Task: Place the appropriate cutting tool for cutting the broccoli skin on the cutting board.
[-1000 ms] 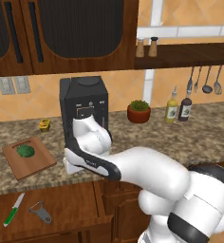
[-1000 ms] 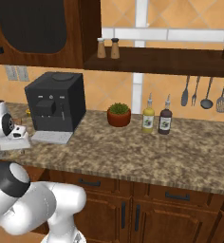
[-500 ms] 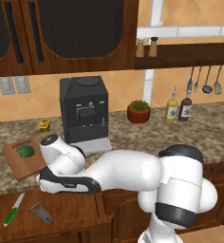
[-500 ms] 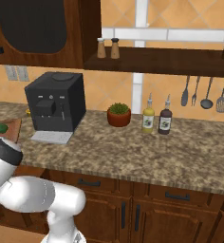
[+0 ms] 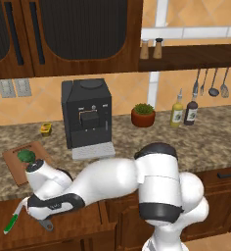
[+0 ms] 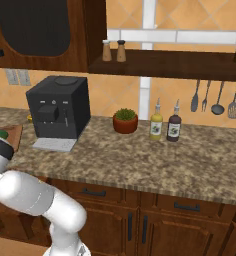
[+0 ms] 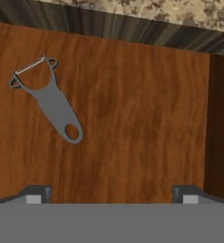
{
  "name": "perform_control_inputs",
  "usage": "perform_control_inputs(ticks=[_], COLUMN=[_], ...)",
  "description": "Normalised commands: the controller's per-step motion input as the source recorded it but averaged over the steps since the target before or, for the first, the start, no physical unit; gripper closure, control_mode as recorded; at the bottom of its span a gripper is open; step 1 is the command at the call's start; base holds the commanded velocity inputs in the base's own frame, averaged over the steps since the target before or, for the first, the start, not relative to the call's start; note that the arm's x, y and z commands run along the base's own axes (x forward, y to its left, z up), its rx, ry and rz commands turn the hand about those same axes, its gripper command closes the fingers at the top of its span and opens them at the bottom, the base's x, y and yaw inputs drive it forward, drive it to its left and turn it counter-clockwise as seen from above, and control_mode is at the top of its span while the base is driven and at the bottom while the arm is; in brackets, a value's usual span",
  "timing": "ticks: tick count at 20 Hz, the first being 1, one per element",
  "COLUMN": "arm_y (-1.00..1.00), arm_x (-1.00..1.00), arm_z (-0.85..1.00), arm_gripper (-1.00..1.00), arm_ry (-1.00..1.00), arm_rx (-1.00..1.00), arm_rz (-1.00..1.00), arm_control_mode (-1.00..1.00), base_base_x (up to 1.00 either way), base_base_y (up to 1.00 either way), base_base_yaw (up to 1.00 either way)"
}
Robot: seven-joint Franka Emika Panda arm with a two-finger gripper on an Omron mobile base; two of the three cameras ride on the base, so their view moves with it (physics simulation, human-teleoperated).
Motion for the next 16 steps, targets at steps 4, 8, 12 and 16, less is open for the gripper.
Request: perform_control_inputs(ticks=[4,8,12,16], arm_y=[0.43,0.31,0.15,0.1], arm_x=[0.0,0.0,-0.16,-0.23], arm_z=[-0.35,-0.43,-0.6,-0.61], arm_gripper=[-1.0,-1.0,-1.0,-1.0], arm_ry=[0.07,0.17,0.09,0.09], arm_rx=[0.0,0.0,0.0,0.0], arm_rz=[-0.03,0.0,0.0,0.0], arm_control_mode=[-1.0,-1.0,-1.0,-1.0], base_base_x=[0.0,0.0,0.0,0.0], base_base_y=[0.0,0.0,0.0,0.0], base_base_yaw=[0.0,0.0,0.0,0.0])
